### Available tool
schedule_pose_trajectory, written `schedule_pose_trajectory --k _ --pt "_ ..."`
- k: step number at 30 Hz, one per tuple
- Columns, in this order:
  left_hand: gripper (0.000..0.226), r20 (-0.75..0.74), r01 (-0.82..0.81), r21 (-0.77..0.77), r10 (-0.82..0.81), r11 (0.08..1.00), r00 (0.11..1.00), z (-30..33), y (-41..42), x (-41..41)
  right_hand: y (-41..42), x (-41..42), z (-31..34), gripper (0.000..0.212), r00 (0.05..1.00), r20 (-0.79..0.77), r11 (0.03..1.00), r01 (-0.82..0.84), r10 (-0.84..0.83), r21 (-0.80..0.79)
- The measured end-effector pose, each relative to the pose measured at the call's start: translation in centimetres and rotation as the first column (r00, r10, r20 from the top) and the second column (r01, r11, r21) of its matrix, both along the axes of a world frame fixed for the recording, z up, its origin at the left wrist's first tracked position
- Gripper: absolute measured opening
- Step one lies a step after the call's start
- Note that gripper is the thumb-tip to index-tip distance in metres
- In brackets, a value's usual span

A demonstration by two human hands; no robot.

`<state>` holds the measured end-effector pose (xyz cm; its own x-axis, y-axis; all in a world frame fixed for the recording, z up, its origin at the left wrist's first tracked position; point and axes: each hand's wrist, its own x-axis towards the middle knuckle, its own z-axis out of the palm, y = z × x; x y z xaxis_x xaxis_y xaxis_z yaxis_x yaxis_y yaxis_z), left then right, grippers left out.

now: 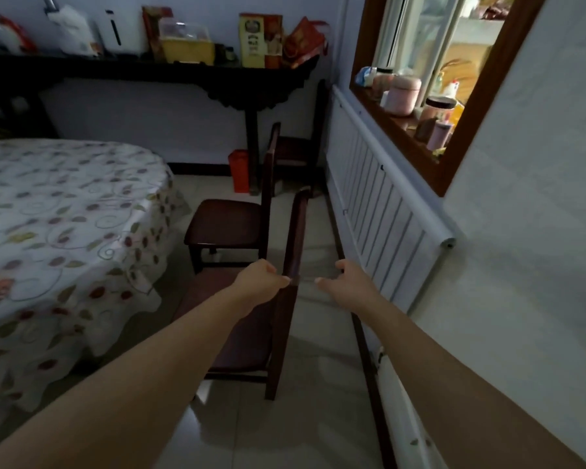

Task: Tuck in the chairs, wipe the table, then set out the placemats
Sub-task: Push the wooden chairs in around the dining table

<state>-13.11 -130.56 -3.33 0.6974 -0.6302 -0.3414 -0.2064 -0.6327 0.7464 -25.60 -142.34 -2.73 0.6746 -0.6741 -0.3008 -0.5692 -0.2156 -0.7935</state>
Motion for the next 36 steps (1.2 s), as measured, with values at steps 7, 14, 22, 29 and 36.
schedule_pose_trajectory --k 7,14,22,29,36 --pt "0.032 -0.040 -0.039 0.062 0.042 0.997 0.998 -3.6 -9.0 4.5 -8.8 6.9 -2.8 0.059 0.983 -0.090 0.982 -0.170 0.162 -0.088" --pt "0.034 -0.033 -0.055 0.188 0.063 0.981 0.997 -6.6 -14.3 6.8 -15.3 12.5 -5.5 0.061 0.876 -0.150 0.865 -0.478 0.457 -0.153" --pt "0.030 0.162 -0.166 0.355 0.114 0.920 0.980 -8.9 -16.3 7.0 -19.5 17.1 -9.4 0.079 0.703 -0.256 0.632 -0.710 0.664 -0.310" --pt "0.039 0.135 -0.162 0.532 0.106 0.831 0.985 -7.2 -15.7 8.6 -18.3 19.6 -9.7 0.070 0.640 -0.397 0.347 -0.726 0.658 -0.594" --pt "0.058 0.076 -0.179 0.597 0.167 0.782 0.983 -3.8 -10.2 14.7 -14.4 26.4 -8.6 0.044 0.676 -0.230 0.154 -0.459 0.700 -0.875"
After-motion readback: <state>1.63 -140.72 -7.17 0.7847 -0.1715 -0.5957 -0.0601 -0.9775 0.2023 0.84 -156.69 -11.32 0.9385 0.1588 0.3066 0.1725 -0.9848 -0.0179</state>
